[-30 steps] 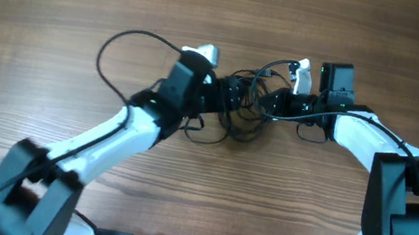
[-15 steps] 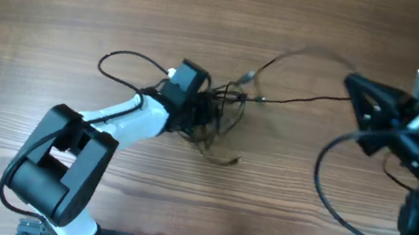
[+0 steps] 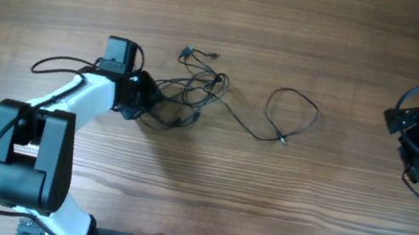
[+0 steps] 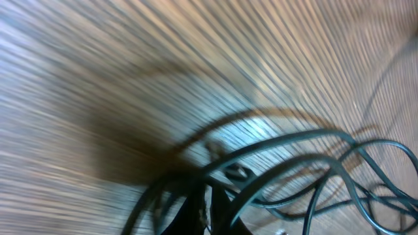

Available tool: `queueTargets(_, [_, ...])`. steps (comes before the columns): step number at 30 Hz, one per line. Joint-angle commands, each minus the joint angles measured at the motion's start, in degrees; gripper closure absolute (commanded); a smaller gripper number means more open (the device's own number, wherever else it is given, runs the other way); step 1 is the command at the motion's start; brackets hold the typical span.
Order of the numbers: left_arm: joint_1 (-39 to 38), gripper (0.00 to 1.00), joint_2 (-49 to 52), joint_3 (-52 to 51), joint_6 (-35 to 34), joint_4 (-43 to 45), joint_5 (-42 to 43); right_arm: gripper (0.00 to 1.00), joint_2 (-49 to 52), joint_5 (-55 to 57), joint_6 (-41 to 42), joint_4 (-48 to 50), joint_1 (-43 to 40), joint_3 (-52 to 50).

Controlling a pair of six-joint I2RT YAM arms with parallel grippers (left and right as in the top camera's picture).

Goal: Untangle cables

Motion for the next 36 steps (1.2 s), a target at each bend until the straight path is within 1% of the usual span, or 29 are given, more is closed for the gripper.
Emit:
queueTargets(1, [-4.83, 0.96, 1.51, -1.31, 0.5, 2.62, -1.4, 0.0, 5.9, -7.82, -7.96, -0.92, 4.9, 0.2])
queueTargets(3, [-7.06, 0.96, 1.51, -1.31, 2.93, 4.79, -2.12, 0.01, 8.17, -11.28, -15.17, -0.26, 11.26, 0.2])
queueTargets(4, [-7.76, 0.96, 1.51, -1.31, 2.91, 4.9, -3.5, 0.02, 9.11, -12.02, -18.58, 0.48, 14.75, 0.2])
queueTargets(7, [-8.57, 0.94, 1.51, -1.31, 2.91, 4.87, -7.56, 0.16, 13.4, -12.33, -28.48, 6.49, 30.58, 0.11])
queueTargets(8, [-8.57, 0.94, 1.51, -1.31, 2.91, 4.87, -8.83, 0.18, 15.8, -11.45, -31.85, 10.58, 36.52, 0.11])
queueTargets(9, [-8.57, 0.94, 1.51, -1.31, 2.91, 4.85, -9.64, 0.17, 18.69, -7.04, -32.35, 15.04, 42.05, 0.11])
queueTargets(10, [-8.57, 0.93, 1.51, -1.31, 2.91, 4.85, -9.64, 0.17, 20.96, -3.96, -32.33, 18.14, 45.53, 0.11])
queueTargets(13, [-8.59, 0.89, 1.51, -1.31, 2.91, 4.85, -9.62, 0.21, 28.2, -2.84, -32.3, 25.92, 54.27, 0.11])
queueTargets(14, [-8.59, 0.87, 1.51, -1.31, 2.91, 4.85, -9.62, 0.27, 30.51, -1.4, -32.13, 27.8, 56.15, 0.11])
queueTargets(15, [-8.59, 0.87, 1.51, -1.31, 2.89, 4.85, -9.6, 0.38, 32.39, 0.46, -31.67, 29.0, 57.57, 0.11])
queueTargets(16, [-8.59, 0.88, 1.51, -1.31, 2.89, 4.63, -9.57, 0.59, 33.66, 1.01, -31.23, 29.68, 58.77, 0.13])
queueTargets(17, [-8.59, 0.89, 1.51, -1.31, 2.89, 4.44, -9.6, 0.8, 33.57, 0.83, -29.07, 29.99, 58.97, 0.28])
queueTargets(18, [-8.59, 0.93, 1.51, -1.31, 2.91, 4.28, -9.62, 0.95, 32.68, -0.44, -25.29, 29.62, 58.86, 1.05])
queueTargets(19, [-8.59, 0.96, 1.51, -1.31, 3.39, 4.17, -10.1, 0.95, 30.45, -3.19, -22.23, 27.65, 58.16, 2.62])
queueTargets(20, [-8.59, 0.96, 1.51, -1.31, 3.93, 3.78, -11.56, 0.95, 27.93, -6.12, -20.94, 25.35, 57.2, 4.35])
queueTargets(21, [-8.59, 0.96, 1.51, -1.36, 6.95, 2.91, -15.65, 0.95, 21.86, -12.46, -20.92, 23.12, 54.84, 6.95])
queueTargets(22, [-8.59, 0.96, 1.51, -1.62, 7.96, 2.45, -19.15, 0.95, 17.49, -15.58, -20.96, 23.3, 53.05, 7.91])
queueTargets(23, [-8.57, 0.96, 1.51, -1.68, 7.82, 1.01, -24.3, 0.95, 10.25, -16.7, -20.94, 23.63, 49.7, 8.76])
queueTargets(24, [-8.52, 0.96, 1.51, -1.68, 7.74, -1.42, -30.99, 0.95, 5.4, -16.68, -20.94, 23.63, 47.3, 8.81])
queueTargets(26, [-8.52, 0.96, 1.51, -1.68, 6.29, -4.13, -36.46, 0.95, -4.66, -16.41, -20.96, 22.93, 41.66, 8.79])
queueTargets(27, [-8.44, 0.96, 1.51, -1.68, 3.89, -5.18, -38.01, 0.95, -9.46, -14.6, -20.9, 22.23, 38.25, 8.79])
queueTargets(28, [-8.09, 0.96, 1.51, -1.68, 0.74, -5.81, -38.29, 0.96, -11.87, -12.98, -20.92, 21.46, 36.37, 8.79])
queueTargets(29, [-7.56, 0.96, 1.51, -1.7, -3.08, -6.1, -38.27, 0.96, -15.54, -9.05, -20.92, 19.56, 33.38, 8.79])
queueTargets(31, [-6.47, 0.96, 1.51, -1.73, -8.15, -6.12, -37.92, 0.96, -19.39, -1.66, -20.74, 15.28, 30.05, 8.79])
queueTargets(32, [-5.84, 0.96, 1.51, -1.73, -9.6, -6.1, -37.22, 0.96, -20.98, 3.8, -18.82, 12.0, 28.5, 8.79])
queueTargets(33, [-4.92, 0.96, 1.51, -1.73, -10.64, -5.99, -34.69, 0.96, -21.73, 6.62, -16.7, 8.94, 27.8, 8.79])
queueTargets(34, [-4.37, 0.96, 1.51, -1.73, -10.64, -5.88, -32.2, 0.96, -21.7, 7.5, -16.87, 6.97, 27.76, 8.79])
queueTargets(35, [-4.13, 0.96, 1.51, -1.73, -10.62, -5.97, -30.97, 0.96, -21.0, 13.51, -15.89, 3.41, 27.76, 8.79])
queueTargets(36, [-3.93, 0.96, 1.51, -1.73, -10.47, -6.12, -30.99, 0.96, -20.15, 22.49, -10.73, 0.85, 27.74, 8.79])
